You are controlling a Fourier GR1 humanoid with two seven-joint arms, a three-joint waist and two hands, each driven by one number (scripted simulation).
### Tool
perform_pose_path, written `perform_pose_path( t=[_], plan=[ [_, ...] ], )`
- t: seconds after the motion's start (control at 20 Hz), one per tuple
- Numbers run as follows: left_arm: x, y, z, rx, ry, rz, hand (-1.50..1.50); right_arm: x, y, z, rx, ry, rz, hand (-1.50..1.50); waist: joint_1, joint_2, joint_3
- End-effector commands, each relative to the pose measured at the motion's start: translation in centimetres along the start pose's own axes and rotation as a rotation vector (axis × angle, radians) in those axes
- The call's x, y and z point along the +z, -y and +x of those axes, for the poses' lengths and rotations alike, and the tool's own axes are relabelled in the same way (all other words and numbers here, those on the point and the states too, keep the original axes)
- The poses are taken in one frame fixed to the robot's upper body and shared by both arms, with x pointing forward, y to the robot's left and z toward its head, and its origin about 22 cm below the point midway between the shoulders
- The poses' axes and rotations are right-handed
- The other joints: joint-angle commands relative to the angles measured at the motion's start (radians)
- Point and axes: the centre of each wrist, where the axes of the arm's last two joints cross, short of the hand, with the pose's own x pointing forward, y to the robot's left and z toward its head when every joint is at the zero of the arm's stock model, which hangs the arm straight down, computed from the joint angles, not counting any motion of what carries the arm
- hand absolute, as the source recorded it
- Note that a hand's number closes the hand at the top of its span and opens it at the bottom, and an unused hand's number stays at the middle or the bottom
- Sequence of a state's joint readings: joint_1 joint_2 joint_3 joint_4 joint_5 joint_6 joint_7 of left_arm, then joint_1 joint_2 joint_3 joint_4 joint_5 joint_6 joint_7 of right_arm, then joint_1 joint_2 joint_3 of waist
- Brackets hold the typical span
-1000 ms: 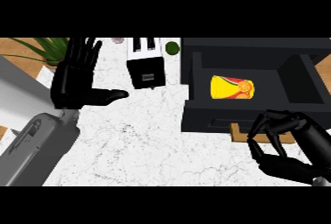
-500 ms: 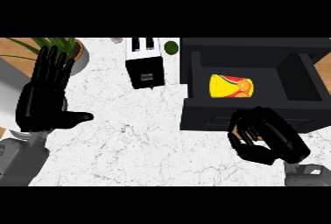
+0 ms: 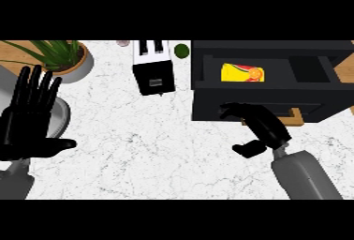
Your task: Pick up the cup, place it into the drawer and close the drawer
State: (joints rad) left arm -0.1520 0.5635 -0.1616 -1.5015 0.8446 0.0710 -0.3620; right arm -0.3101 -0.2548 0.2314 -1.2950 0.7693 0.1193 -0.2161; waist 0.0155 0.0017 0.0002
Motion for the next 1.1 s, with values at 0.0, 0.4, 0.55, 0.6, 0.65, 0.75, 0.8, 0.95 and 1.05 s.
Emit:
perform_pose_path(
  t=[0.0, 0.4, 0.55, 0.6, 0.65, 0.75, 0.8, 0.95, 1.05],
  plan=[
    [0.6, -1.2, 0.2, 0.019, -0.001, -0.001, -1.5, -3.5, -1.9, -1.3, 0.02, -0.016, 0.035, -1.5, 0.004, 0.003, 0.0],
    [0.9, -3.9, -0.4, 0.015, -0.004, 0.005, -1.5, -6.5, -0.8, -3.8, -0.041, -0.029, 0.047, -1.5, -0.003, 0.003, 0.0],
    [0.8, -3.2, 0.3, 0.023, 0.012, -0.005, -1.5, -6.8, -0.4, -5.5, -0.084, -0.039, 0.051, -1.5, 0.003, 0.005, 0.001],
    [1.9, -4.2, -0.4, 0.0, -0.004, -0.014, -1.5, -7.2, 1.7, -6.4, -0.094, -0.053, 0.041, -1.5, 0.02, 0.012, 0.001],
    [3.2, -3.7, -0.7, 0.026, 0.012, -0.007, -1.5, -7.2, 2.9, -6.8, -0.099, -0.061, 0.047, -1.5, 0.022, 0.009, 0.001],
    [1.5, -3.3, -0.2, 0.01, 0.0, -0.004, -1.5, -7.2, 2.9, -7.3, -0.106, -0.047, 0.055, -1.5, 0.018, 0.01, 0.001],
    [2.5, -4.0, 0.3, 0.033, 0.004, -0.031, -1.5, -7.3, 2.8, -7.4, -0.082, -0.079, 0.067, -1.5, 0.039, 0.015, 0.002],
    [0.9, -3.9, 0.5, 0.029, -0.008, -0.048, -1.5, -7.2, 6.0, -8.4, -0.076, -0.076, 0.063, -1.5, 0.04, 0.021, 0.002],
    [1.5, -4.5, -0.3, 0.037, 0.0, -0.042, -1.5, -6.9, 6.2, -8.9, -0.086, -0.075, 0.045, -1.5, 0.053, 0.029, 0.002]
  ],
)
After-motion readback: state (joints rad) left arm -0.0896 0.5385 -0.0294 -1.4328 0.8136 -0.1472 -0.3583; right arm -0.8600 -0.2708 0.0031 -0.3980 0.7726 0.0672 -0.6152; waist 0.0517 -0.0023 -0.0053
